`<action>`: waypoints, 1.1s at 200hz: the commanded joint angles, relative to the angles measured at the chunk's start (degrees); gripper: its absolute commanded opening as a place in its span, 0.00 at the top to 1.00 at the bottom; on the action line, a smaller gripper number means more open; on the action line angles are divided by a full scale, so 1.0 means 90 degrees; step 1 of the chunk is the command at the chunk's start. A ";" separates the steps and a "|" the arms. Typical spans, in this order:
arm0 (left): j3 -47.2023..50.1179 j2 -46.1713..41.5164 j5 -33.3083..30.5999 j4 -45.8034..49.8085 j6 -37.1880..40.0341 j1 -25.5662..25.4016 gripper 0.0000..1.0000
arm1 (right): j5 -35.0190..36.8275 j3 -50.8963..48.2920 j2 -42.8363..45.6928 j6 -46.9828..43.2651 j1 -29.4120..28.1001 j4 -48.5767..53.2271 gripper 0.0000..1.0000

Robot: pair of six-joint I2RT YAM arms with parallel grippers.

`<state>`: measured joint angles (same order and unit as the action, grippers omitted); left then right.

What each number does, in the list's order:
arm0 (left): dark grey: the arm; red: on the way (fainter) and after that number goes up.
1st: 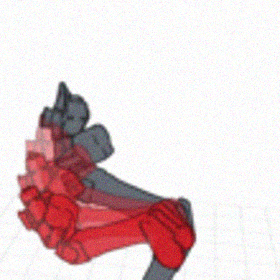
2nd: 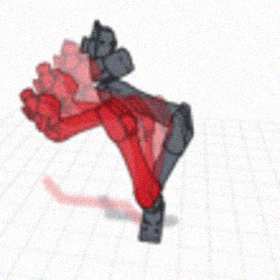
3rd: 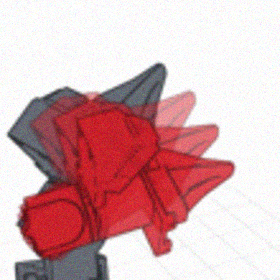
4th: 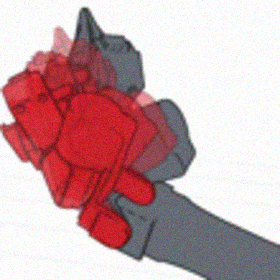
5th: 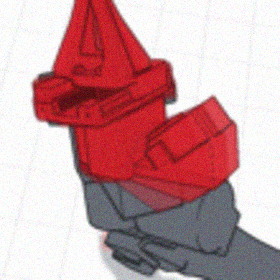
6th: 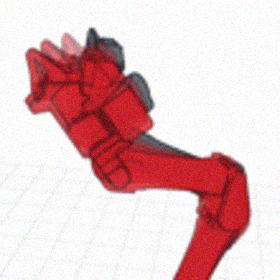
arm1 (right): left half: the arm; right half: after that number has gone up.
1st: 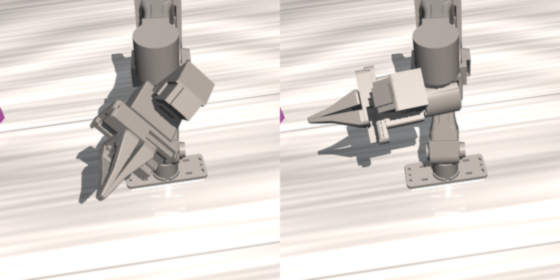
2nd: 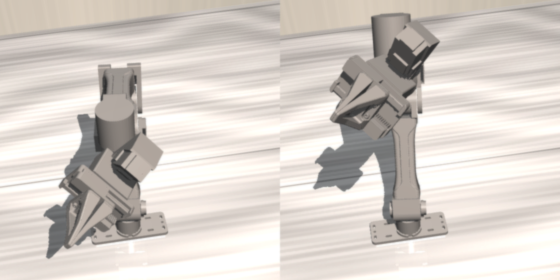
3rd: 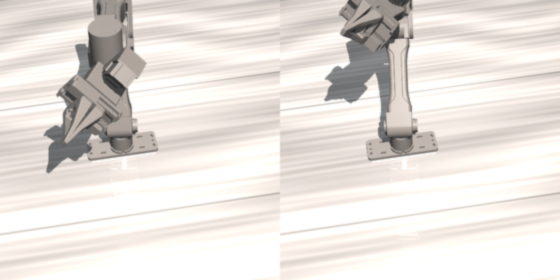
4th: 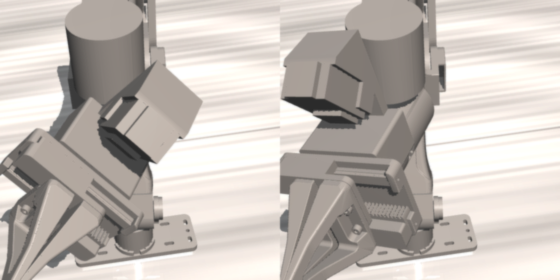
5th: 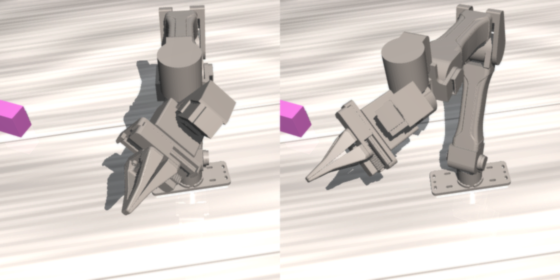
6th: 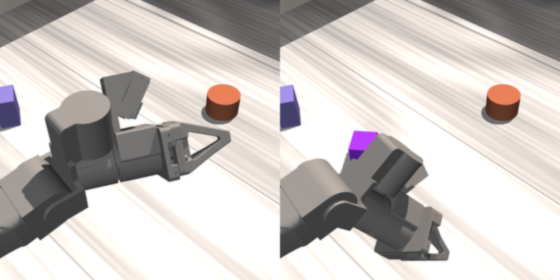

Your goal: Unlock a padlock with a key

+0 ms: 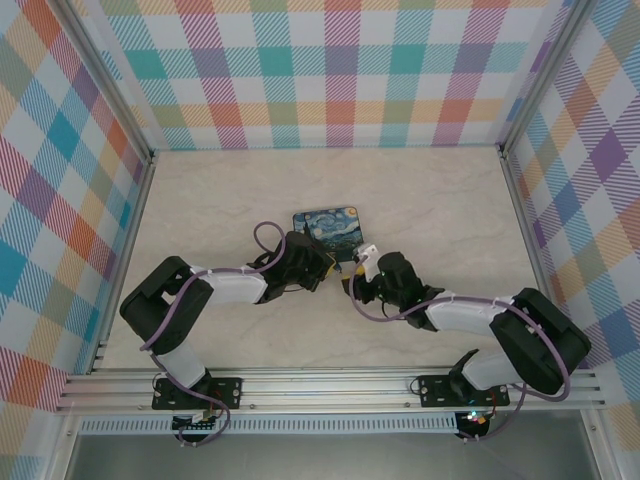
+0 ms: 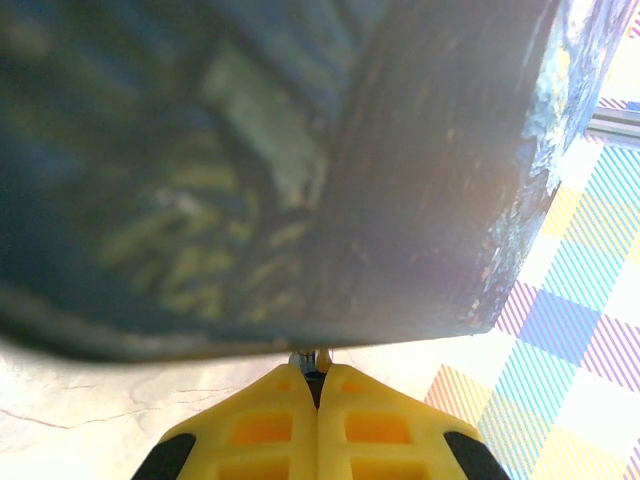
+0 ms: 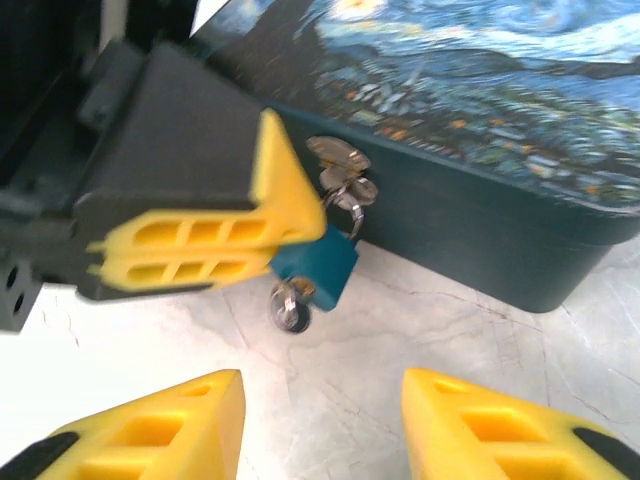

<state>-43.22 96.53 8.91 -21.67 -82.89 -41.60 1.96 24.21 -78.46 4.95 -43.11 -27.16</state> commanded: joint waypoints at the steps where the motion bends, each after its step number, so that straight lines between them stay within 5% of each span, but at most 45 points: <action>1: 0.0076 -0.0189 -0.0057 0.0455 0.0070 0.0014 1.00 | 0.0923 -0.0007 0.0054 -0.1120 -0.0482 -0.0244 0.49; 59: 0.0139 -0.0233 -0.0048 0.0455 0.0062 0.0057 1.00 | 0.2184 0.0265 -0.0906 -0.2674 -0.0958 -0.0947 0.45; 130: 0.0145 -0.0227 -0.0025 0.0460 0.0060 0.0063 1.00 | 0.2244 0.0460 -0.1282 -0.2965 -0.0962 -0.1470 0.53; 163: 0.0145 -0.0216 -0.0023 0.0455 0.0065 0.0065 1.00 | 0.2212 0.0482 -0.1263 -0.3040 -0.0962 -0.1449 0.64; 220: 0.0144 -0.0226 -0.0013 0.0450 0.0068 0.0069 1.00 | 0.2239 0.0546 -0.1292 -0.2826 -0.0962 -0.1277 0.97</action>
<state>-42.89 95.59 8.88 -20.67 -82.89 -41.45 20.84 27.24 -89.56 -21.74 -52.03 -37.89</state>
